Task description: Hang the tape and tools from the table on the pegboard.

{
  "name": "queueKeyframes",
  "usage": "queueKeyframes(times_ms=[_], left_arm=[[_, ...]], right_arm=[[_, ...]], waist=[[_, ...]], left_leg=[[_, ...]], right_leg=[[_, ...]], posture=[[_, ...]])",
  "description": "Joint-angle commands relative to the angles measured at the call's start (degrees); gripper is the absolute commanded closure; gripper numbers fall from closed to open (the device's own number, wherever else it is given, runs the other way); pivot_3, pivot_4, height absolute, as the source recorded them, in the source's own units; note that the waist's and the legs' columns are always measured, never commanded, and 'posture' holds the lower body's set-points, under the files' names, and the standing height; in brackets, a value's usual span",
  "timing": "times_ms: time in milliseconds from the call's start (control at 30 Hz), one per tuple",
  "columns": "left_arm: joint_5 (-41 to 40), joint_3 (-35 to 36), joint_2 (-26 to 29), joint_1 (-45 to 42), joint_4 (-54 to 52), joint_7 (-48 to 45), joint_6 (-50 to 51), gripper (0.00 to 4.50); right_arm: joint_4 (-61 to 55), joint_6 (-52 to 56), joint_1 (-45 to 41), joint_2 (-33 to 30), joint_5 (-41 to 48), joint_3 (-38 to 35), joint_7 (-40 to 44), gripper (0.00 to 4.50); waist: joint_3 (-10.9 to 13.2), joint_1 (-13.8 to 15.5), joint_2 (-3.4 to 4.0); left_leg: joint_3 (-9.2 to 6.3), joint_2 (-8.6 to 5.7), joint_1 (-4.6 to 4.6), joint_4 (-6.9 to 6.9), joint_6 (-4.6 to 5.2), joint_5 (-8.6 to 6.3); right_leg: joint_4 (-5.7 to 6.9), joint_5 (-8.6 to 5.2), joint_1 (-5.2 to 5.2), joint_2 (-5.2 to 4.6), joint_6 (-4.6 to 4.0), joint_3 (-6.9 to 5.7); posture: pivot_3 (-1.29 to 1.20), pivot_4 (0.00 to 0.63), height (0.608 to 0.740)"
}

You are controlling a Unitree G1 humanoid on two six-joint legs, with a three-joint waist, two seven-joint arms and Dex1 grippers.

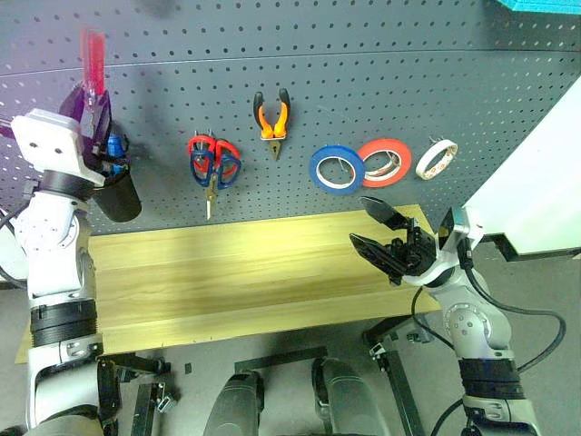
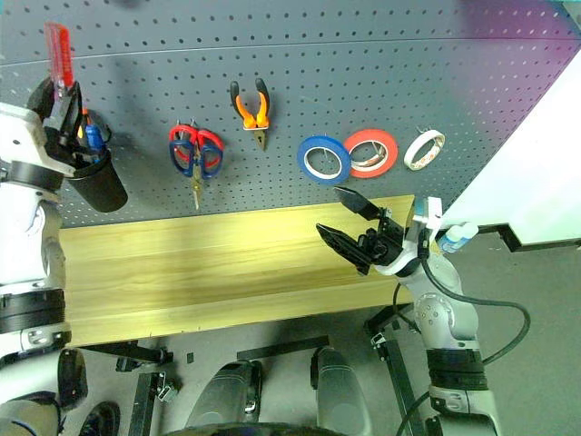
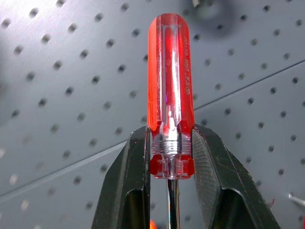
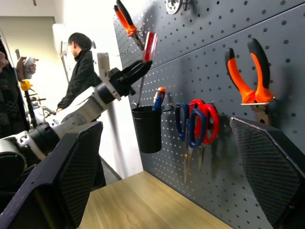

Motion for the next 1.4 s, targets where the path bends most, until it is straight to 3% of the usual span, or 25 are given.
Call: queueKeyframes(times_ms=[33, 400, 567, 900, 933, 1400], left_arm=[[-1.9, 2.8, 0.5, 0.1, 1.1, 0.1, -2.7, 3.66], [-4.7, 5.6, -1.8, 5.9, 3.5, 2.5, -1.4, 3.66], [-1.9, 5.4, -1.3, 7.7, 6.0, 6.4, 1.5, 3.66], [-4.3, 4.6, -2.4, 7.5, 3.3, 5.8, 2.7, 0.21], [-4.5, 4.6, -2.5, 7.5, 3.1, 5.8, 2.8, 0.04], [-7.1, 4.3, -4.5, 5.0, -6.1, 5.0, 2.2, 0.04]], right_arm=[[-2.7, 0.3, 0.4, -0.9, 0.8, -1.4, -0.2, 0.00], [-3.1, 1.2, 0.0, -1.5, 0.8, -1.5, -0.6, 0.00], [-2.9, 1.3, 0.2, -1.4, 0.6, -1.4, -0.7, 0.00], [-2.9, 1.5, 0.2, -1.3, 0.5, -1.1, -1.2, 0.00], [-2.9, 1.5, 0.2, -1.2, 0.6, -1.1, -1.3, 0.00], [-2.7, 1.6, 0.2, -1.1, 0.5, -0.9, -1.6, 0.00]], waist=[[0.0, 0.0, 0.00], [0.0, -0.1, 0.01], [0.0, 0.0, 0.01], [0.0, 0.2, 0.01], [0.0, 0.2, 0.01], [0.0, 0.2, 0.01]], left_leg=[[0.00, 0.00, 0.01, 0.02, 0.00, 0.00], [0.03, 0.05, 0.55, 0.00, 0.10, -0.07], [0.03, 0.08, 0.57, 0.00, 0.10, -0.07], [0.03, 0.08, 0.55, 0.00, 0.10, -0.07], [0.03, 0.08, 0.55, 0.00, 0.10, -0.07], [0.01, 0.09, 0.53, 0.00, 0.10, -0.08]], right_leg=[[0.00, 0.00, 0.03, 0.00, 0.00, 0.00], [-0.10, -0.08, 0.54, 0.02, 0.08, 0.02], [-0.10, -0.10, 0.54, 0.05, 0.12, 0.03], [-0.13, -0.13, 0.55, 0.03, 0.16, 0.03], [-0.14, -0.13, 0.55, 0.03, 0.15, 0.03], [-0.18, -0.16, 0.55, 0.02, 0.15, 0.03]], posture=[[-0.07, 0.161, 0.740], [-0.06, 0.162, 0.740], [-0.06, 0.161, 0.740], [-0.06, 0.161, 0.740], [-0.06, 0.161, 0.740], [-0.05, 0.165, 0.740]])
